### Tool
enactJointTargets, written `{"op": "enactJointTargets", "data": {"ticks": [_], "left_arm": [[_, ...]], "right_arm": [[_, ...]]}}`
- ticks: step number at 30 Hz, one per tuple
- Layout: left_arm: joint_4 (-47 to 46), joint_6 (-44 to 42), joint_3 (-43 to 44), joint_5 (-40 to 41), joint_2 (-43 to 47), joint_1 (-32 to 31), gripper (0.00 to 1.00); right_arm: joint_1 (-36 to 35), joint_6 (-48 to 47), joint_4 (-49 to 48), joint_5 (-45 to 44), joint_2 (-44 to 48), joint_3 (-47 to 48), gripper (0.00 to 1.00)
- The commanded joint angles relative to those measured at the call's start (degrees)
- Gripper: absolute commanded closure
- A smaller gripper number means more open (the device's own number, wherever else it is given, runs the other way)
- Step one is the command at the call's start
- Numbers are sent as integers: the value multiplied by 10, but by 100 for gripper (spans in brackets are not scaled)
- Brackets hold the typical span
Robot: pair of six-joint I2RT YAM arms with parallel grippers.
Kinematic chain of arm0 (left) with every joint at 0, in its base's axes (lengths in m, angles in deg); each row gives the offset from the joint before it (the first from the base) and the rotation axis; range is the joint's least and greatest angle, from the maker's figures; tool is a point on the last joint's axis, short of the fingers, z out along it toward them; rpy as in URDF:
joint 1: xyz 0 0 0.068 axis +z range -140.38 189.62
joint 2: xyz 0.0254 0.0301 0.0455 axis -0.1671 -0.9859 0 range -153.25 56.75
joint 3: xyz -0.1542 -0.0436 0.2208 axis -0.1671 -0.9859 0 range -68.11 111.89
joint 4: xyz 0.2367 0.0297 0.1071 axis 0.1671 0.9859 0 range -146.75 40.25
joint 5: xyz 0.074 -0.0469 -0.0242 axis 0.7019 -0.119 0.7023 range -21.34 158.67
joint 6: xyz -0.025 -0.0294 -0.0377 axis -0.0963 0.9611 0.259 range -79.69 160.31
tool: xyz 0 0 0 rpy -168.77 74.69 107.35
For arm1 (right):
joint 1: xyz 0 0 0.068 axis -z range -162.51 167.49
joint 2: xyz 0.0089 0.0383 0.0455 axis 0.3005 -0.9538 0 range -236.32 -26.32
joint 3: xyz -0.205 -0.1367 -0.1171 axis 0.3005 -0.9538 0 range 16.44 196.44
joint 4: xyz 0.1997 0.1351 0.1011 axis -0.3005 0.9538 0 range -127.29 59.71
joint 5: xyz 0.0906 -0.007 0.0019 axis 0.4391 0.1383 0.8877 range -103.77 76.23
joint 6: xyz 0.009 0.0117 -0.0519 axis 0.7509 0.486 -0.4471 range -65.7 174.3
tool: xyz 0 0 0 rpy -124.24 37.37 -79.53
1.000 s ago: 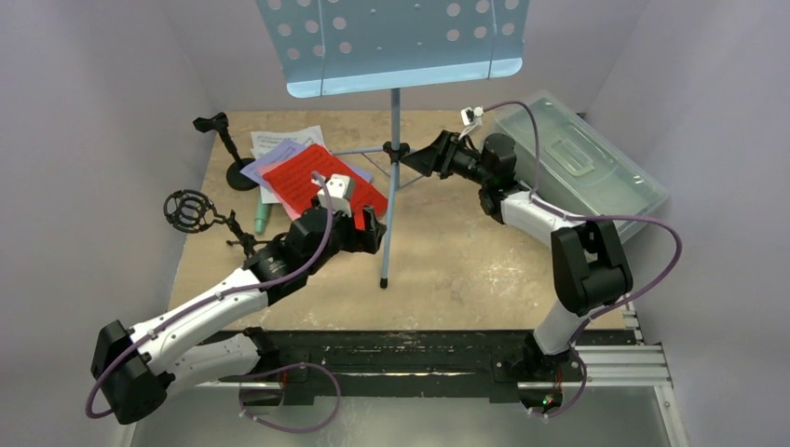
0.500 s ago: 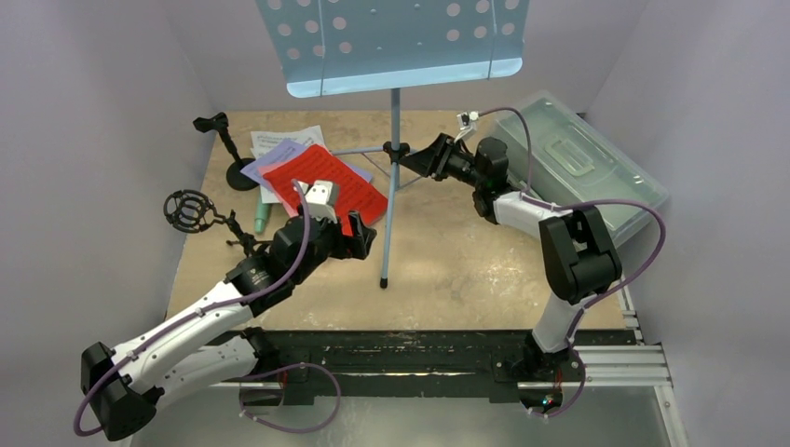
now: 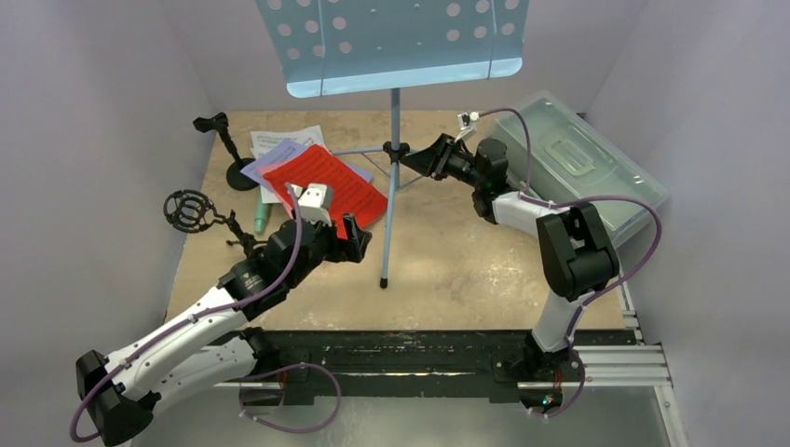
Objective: Pack up the instrument practice props
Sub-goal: Unscrew the knob on the music stand.
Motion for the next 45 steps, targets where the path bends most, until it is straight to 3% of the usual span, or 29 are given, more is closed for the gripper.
{"op": "enactJointTargets", "data": {"ticks": [1,4,8,11,17,23,26,30,33,36,38,45], "left_arm": [[0,5,2,9,11,4,13],[-1,6,1,8,10,4,13],[-2,4,2,7,8,4,13],[0,3,0,7,10,4,13],[3,0,1,10,12,4,13],[0,-4,8,10,1,4,13],[1,-5,10,9,-2,4,13],[1,-5,11,6,-4,4,13],[1,-6,15,3,-6,4,13],[0,-6,18,-2,-7,4,13],[-1,-6,16,-4,-4,4,13],[-8,-5,6,-7,11,4,13]], "right_arm": [[7,-2,-35,8,-3,25,65],[7,-21,-31,15,-2,29,83],[6,-85,-12,17,10,30,99],[5,-171,-2,14,32,23,100],[-9,-499,99,3,78,38,100],[-92,-881,225,-140,110,38,100],[-126,-1006,207,-230,113,17,100],[-145,-1074,91,-333,116,-32,100],[-146,-1075,35,-365,122,-52,86],[-145,-1043,42,-359,145,-65,55],[-145,-1000,78,-342,167,-70,41],[-144,-824,206,-228,256,-100,13]]}}
